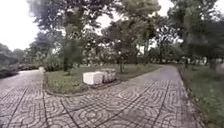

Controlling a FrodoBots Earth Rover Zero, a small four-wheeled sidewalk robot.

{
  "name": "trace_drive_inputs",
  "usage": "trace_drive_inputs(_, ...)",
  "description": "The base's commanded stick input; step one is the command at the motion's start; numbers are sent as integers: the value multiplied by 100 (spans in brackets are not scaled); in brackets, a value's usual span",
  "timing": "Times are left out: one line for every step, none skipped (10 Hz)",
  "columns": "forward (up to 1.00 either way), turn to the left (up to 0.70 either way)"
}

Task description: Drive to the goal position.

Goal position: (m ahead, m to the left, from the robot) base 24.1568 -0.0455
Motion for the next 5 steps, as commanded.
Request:
trace_drive_inputs(100,-27)
trace_drive_inputs(100,-27)
trace_drive_inputs(100,-27)
trace_drive_inputs(100,-27)
trace_drive_inputs(100,-27)
